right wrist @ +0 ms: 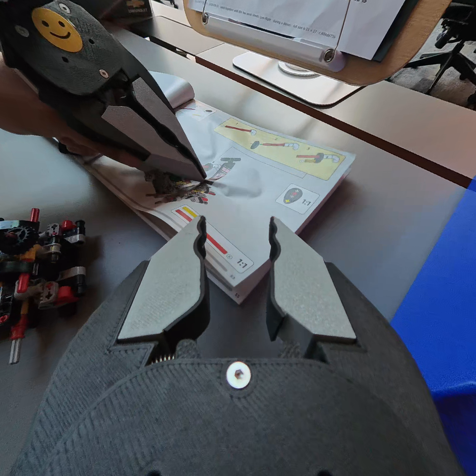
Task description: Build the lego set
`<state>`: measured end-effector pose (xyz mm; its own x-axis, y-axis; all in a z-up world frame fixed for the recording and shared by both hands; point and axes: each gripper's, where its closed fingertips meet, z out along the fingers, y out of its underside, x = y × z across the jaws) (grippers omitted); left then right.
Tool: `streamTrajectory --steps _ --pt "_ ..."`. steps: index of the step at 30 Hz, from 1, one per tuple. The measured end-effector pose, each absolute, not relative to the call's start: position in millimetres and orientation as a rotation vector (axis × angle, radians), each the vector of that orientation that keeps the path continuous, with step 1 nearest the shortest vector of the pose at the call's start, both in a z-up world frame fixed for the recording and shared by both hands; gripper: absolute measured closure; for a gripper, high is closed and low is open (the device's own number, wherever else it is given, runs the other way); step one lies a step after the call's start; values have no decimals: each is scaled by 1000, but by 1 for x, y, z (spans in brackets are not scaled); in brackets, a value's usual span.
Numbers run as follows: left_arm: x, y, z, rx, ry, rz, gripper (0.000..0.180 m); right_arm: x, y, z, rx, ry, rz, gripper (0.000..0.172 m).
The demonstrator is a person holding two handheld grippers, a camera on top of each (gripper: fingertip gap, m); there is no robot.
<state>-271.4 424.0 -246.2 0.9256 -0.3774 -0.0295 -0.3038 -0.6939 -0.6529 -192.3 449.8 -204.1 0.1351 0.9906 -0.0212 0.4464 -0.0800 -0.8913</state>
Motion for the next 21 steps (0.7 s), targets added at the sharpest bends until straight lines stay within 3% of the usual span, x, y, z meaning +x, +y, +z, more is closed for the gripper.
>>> streamTrajectory --steps 18,19,20,21 --pt "-271 414 -223 -2428 374 -331 180 -188 460 -203 -1687 -1359 934 124" --pt "-265 414 -222 -2445 376 -355 162 -188 460 -203 -1684 -1358 934 124" --pt "-257 412 -221 -2450 417 -384 124 -188 460 -202 -1683 -1356 936 124" --pt "-253 413 -221 -2454 440 -371 120 -188 460 -202 -1680 -1354 939 124"
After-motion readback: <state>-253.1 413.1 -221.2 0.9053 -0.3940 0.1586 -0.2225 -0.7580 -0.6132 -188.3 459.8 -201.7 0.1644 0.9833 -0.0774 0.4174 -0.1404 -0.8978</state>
